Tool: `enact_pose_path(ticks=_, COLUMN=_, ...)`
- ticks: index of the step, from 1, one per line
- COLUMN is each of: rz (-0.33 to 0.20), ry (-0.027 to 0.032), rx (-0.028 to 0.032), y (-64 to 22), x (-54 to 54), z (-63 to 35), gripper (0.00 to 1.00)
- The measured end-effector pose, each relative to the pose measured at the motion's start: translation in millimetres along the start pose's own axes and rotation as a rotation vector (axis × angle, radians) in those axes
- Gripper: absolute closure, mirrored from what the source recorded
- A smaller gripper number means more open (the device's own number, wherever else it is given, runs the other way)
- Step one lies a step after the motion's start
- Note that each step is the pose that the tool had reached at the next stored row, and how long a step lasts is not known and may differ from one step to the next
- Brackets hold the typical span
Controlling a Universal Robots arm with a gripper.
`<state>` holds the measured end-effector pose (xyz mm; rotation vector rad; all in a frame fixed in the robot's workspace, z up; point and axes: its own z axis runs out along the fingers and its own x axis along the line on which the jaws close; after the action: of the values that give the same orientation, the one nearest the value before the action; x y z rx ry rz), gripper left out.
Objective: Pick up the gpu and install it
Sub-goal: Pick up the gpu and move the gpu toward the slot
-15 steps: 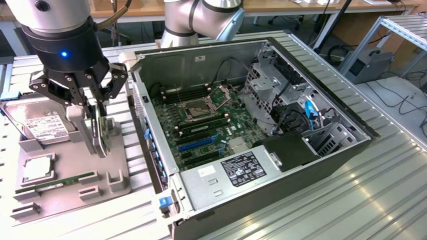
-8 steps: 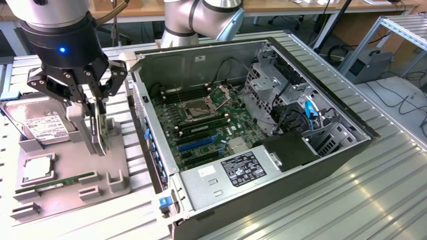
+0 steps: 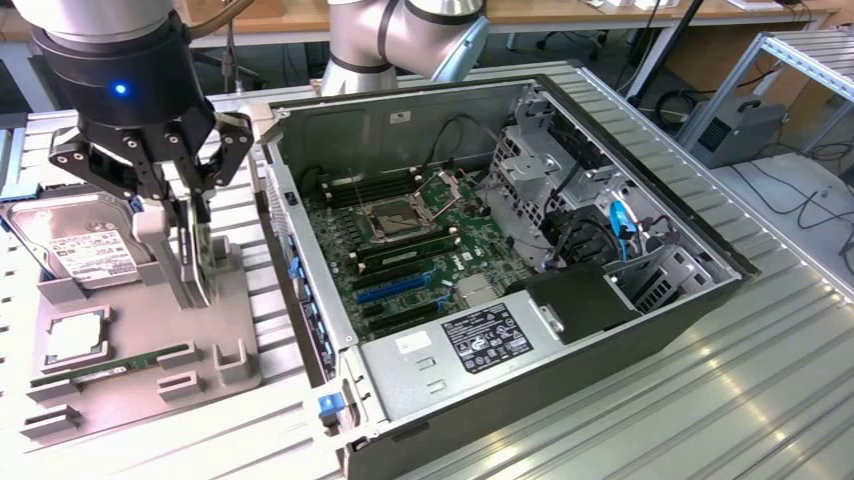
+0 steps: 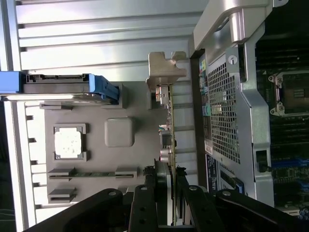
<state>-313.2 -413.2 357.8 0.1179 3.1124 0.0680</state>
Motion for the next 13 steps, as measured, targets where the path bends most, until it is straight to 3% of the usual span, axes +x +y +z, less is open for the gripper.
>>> enact_pose_path(ticks=13, rz=0.000, ry=0.0000, rx=0.0000, y=0.5, x=-0.3, z=-11.5, gripper=0.73)
